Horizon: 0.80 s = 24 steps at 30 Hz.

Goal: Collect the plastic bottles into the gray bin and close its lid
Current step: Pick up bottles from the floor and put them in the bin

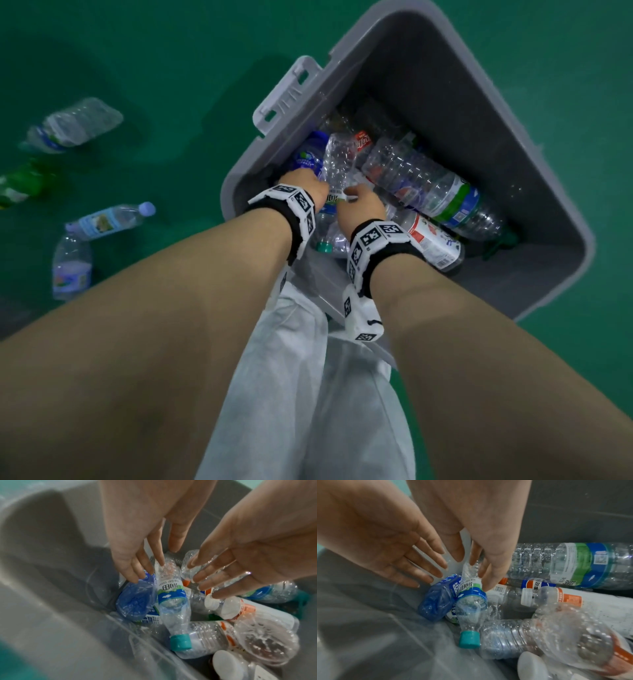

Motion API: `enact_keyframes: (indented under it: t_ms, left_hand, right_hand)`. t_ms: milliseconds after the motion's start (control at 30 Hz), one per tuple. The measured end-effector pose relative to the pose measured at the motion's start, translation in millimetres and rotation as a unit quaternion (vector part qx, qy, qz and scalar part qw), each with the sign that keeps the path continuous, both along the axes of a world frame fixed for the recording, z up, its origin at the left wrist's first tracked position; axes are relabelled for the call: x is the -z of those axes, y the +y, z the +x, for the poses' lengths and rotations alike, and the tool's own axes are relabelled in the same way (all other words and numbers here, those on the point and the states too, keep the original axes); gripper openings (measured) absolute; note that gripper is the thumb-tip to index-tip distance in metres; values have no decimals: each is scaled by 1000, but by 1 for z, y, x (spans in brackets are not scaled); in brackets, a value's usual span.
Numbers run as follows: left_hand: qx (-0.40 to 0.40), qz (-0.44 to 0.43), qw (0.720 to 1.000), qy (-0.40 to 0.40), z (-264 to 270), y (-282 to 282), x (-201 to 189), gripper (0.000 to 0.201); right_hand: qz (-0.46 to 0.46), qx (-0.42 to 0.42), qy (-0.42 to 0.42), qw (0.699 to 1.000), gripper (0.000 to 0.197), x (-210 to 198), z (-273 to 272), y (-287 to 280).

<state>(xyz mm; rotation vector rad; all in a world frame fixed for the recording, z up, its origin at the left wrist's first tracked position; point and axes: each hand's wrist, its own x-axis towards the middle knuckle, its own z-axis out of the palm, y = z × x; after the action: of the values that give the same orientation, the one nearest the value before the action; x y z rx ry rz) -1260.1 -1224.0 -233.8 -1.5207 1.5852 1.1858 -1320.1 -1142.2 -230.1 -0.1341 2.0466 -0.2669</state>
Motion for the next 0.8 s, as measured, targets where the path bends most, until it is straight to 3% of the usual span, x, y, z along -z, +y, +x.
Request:
enact_keyframes:
  t_ms: [367,600,800]
  left_hand:
    - [-131,-23,991,33,39,49,-66,32]
    - [-250,-36,967,34,122,91,-101,31]
    - [-342,-35,939,-11,216,141,-100,25]
  right_hand:
    - [-7,-147,2,989,31,-64,24,27]
    - [-24,-278,-9,960,26,-94,79,30]
    - [-40,-361,-34,931,14,-77,158,49]
